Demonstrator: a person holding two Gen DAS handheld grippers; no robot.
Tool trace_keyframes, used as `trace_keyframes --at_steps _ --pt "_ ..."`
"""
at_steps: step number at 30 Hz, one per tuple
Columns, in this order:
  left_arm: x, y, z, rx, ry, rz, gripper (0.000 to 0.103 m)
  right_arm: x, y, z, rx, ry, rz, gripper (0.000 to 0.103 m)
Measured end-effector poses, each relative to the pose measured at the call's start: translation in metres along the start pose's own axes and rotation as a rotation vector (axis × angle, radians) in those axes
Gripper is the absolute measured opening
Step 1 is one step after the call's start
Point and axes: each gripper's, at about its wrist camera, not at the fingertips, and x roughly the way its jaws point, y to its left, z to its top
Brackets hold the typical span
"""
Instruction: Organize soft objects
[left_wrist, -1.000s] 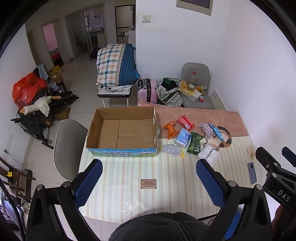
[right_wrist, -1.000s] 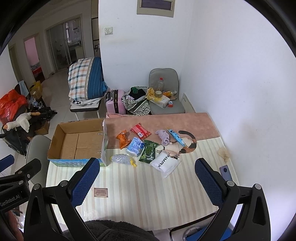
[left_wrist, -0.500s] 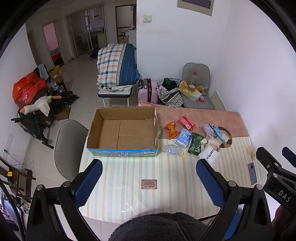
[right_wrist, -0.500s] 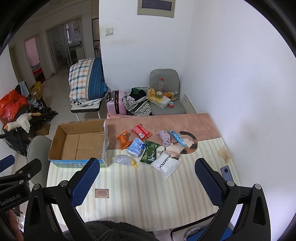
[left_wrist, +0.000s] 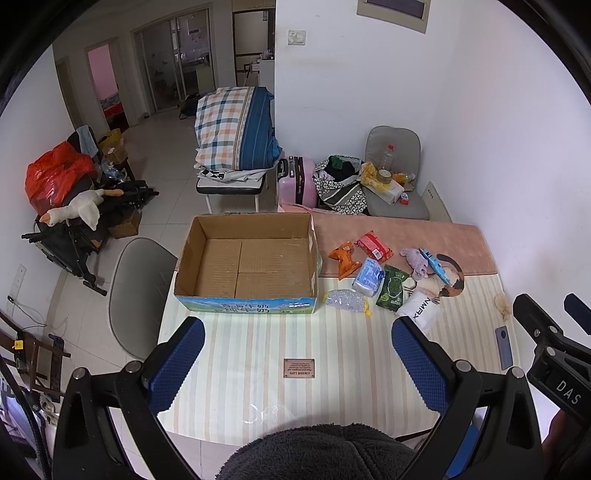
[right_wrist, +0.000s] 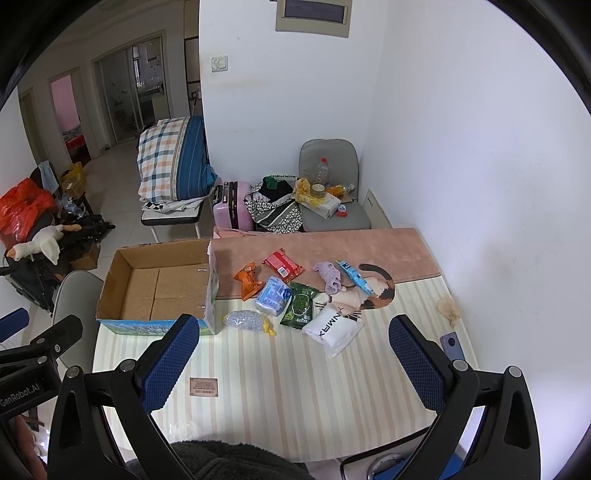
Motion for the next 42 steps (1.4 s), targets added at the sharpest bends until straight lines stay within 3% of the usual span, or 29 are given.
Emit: trace_keyframes --at_steps 17,24,32,38,42 --pt "0.0 0.003 -0.001 -0.002 0.002 -0.004 0.103 0.006 0.007 0.003 -0.009 0.01 0.012 0.103" --pt "0.035 -0.004 0.019 -0.002 0.003 0.009 0.103 0.051 -0.015 0.009 0.086 0.093 0.067 0.103" --pt "0.169 -0.045 0.061 0.08 0.184 0.018 0.103 0.209 -0.083 0.004 0.21 0.331 0.004 0.103" --pt "0.286 -0.094 0.083 0.168 0.341 0.009 0.103 0.376 -0.134 -0.033 0.356 0.578 -0.03 0.103" --pt "0.363 -0.136 0.084 0.257 0.439 0.004 0.1 0.463 -0.157 -0.059 0.463 0.684 -0.042 0.103"
